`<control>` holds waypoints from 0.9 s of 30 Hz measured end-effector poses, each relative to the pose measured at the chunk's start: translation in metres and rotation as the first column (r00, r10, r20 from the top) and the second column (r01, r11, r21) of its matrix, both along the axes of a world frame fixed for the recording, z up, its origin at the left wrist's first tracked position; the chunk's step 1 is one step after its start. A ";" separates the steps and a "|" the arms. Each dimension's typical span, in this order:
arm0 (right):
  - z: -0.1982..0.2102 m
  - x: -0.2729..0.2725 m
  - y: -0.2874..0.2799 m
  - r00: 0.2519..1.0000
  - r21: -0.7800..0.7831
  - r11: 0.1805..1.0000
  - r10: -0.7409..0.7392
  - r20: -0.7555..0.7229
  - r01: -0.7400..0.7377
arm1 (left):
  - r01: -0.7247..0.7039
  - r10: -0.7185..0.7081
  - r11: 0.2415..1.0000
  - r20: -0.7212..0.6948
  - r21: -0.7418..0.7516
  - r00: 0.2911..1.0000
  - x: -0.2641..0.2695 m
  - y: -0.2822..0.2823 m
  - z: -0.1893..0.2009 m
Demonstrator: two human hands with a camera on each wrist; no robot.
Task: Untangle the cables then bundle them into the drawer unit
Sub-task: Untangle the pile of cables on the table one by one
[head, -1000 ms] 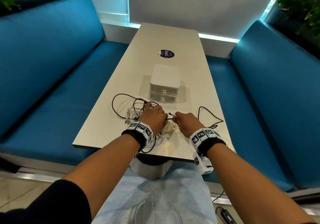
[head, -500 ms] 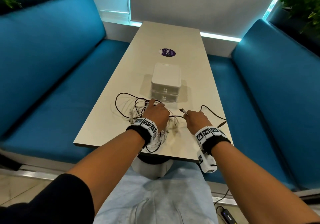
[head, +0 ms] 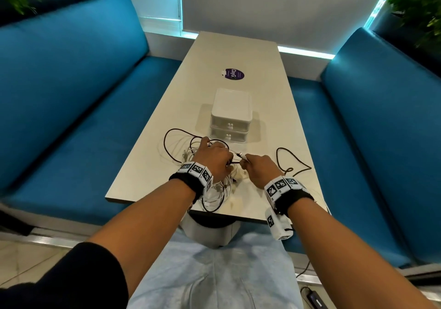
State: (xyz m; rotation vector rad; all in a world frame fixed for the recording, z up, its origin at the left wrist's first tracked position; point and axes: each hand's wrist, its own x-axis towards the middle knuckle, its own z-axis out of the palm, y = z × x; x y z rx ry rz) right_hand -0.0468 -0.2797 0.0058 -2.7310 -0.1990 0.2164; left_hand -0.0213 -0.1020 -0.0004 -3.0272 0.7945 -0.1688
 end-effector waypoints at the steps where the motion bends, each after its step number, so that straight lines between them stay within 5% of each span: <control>1: 0.001 0.000 -0.003 1.000 -0.002 1.000 -0.009 -0.006 0.009 | -0.003 0.003 1.000 -0.004 0.000 1.000 0.000 0.000 0.001; 13: 0.015 -0.005 -0.080 0.953 -0.210 0.934 -0.301 -0.020 0.290 | -0.003 0.002 1.000 -0.069 -0.011 0.998 0.000 0.029 0.000; 21: 0.012 -0.007 -0.022 0.965 -0.108 0.964 -0.229 0.128 0.243 | -0.026 0.027 0.998 -0.017 0.057 1.000 -0.007 0.011 -0.005; 27: 0.002 -0.010 0.003 0.996 -0.057 0.998 0.044 0.082 -0.039 | 0.006 -0.007 0.996 0.012 0.089 1.000 -0.011 0.003 -0.010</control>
